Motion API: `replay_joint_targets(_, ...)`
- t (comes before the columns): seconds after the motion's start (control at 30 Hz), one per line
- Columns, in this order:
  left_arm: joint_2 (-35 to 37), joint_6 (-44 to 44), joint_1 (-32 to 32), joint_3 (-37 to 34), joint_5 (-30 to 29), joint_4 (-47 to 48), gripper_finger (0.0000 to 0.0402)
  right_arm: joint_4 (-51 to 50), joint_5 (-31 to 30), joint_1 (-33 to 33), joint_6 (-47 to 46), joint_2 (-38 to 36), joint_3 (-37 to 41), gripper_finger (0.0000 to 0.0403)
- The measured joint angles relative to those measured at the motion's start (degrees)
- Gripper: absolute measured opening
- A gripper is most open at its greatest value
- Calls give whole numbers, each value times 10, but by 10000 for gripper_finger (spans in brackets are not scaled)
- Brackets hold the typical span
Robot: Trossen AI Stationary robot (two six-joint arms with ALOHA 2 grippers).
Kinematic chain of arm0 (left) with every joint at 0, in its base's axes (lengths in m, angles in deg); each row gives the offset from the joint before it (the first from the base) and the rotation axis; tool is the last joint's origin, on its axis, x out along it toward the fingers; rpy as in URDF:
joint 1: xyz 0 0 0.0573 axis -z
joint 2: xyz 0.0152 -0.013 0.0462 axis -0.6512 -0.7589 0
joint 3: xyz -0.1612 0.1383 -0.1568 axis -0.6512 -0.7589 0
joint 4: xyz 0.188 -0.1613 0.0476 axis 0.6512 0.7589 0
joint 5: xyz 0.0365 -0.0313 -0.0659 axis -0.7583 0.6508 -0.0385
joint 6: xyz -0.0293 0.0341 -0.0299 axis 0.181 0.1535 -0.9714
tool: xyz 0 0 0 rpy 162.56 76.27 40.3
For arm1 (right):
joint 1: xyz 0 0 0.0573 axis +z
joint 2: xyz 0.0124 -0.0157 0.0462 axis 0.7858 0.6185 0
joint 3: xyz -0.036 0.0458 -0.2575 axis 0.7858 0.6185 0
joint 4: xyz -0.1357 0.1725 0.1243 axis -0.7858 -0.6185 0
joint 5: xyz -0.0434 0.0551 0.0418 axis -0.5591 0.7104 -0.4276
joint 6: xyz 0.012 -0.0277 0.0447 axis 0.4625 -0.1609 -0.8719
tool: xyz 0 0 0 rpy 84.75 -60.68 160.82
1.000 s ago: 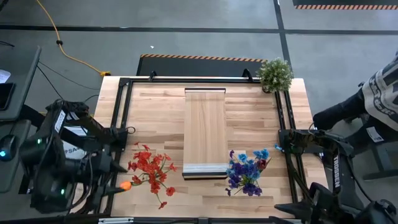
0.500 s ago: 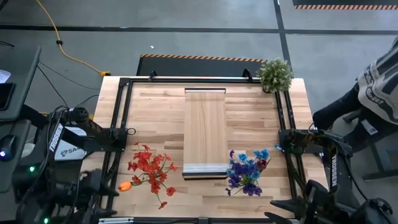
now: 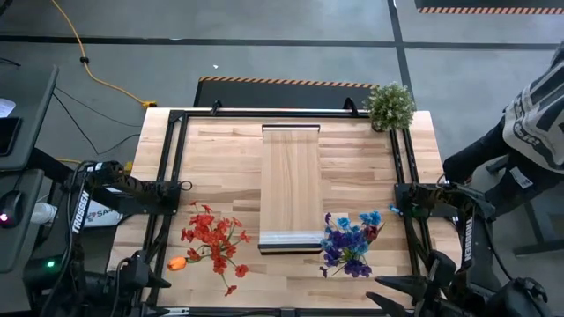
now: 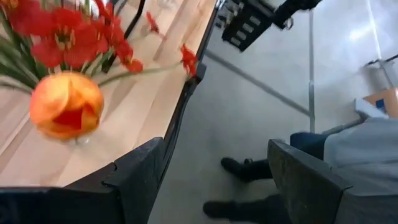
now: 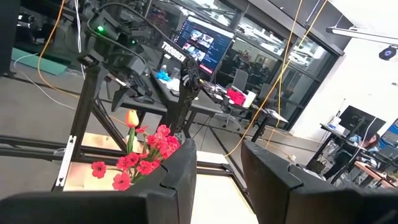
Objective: Pick and place flowers into a vace then onto a shelf
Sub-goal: Put the left transparent vase with flowers on the shelf
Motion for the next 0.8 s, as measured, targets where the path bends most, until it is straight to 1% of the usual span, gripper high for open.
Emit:
replay_joint_targets(0.07, -5, 1, -9, 0, 14, 0, 321, 0, 0, 0, 0, 0, 0, 118)
replay_joint_targets(0.17, -7, 8, -19, 2, 14, -10, 321, -1, 0, 0, 0, 0, 0, 118)
replay_joint_targets(0.23, -20, 35, -33, -1, -15, -33, 321, -2, 0, 0, 0, 0, 0, 118)
replay_joint_targets(0.3, -30, 84, -55, -8, -11, -39, 321, -2, 0, 0, 0, 0, 0, 118)
replay_joint_targets(0.4, -8, 121, -86, 1, 18, -51, 321, -2, 0, 0, 0, 0, 0, 118)
replay_joint_targets(0.53, -14, 151, -119, -2, 68, -63, 321, -4, 0, 1, -5, 0, 0, 118)
replay_joint_targets(0.6, -22, 185, -123, -5, 75, -84, 321, -6, 0, 3, -11, 0, 0, 118)
replay_joint_targets(0.67, -15, 206, -122, 0, 65, -114, 321, -8, -1, 6, -13, 0, 0, 118)
replay_joint_targets(0.8, -21, 190, -109, -2, 71, -139, 321, -11, 0, 12, -13, 0, 0, 118)
